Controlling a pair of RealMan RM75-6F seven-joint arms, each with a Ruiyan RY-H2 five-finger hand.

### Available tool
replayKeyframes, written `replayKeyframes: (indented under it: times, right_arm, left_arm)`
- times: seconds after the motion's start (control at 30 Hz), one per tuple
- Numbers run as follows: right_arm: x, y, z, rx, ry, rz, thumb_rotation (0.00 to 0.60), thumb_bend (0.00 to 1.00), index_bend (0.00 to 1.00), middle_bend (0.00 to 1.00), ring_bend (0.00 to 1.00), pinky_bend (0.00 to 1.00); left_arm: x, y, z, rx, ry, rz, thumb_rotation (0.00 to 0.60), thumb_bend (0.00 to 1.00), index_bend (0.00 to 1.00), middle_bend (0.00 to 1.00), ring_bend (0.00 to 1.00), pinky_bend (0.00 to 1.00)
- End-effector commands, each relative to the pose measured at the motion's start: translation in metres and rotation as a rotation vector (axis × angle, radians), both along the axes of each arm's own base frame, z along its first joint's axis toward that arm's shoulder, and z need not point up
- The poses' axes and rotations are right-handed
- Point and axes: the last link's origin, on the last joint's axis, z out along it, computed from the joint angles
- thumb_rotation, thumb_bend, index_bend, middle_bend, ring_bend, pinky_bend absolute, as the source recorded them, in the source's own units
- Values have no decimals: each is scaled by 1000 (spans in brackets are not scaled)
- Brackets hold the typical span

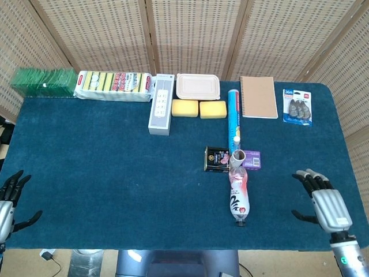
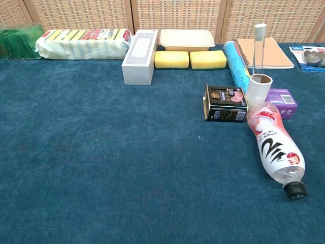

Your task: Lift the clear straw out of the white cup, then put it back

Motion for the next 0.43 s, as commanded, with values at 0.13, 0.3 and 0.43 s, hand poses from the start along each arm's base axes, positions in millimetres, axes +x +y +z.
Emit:
replayKeyframes:
  times: [0.13,0.3,0.43]
  right_arm:
    - [-11,44,-19,-16,-48,-21,600,146,174,182,130,137]
    - [-14,57,-29,-12,-67,-29,600,147,174,183,130,137]
    - [-14,62,-35,5,-68,-28,600,147,174,182,130,137]
  left_arm:
    - [1,-6,-4,-3,1,-13,600,194,73,2,0,150]
    - [-1,-12,-6,-1,-8,-18,600,195,74,2,0,149]
    - [-3,-13,-10,-11,-11,-25,600,195,82,1,0,149]
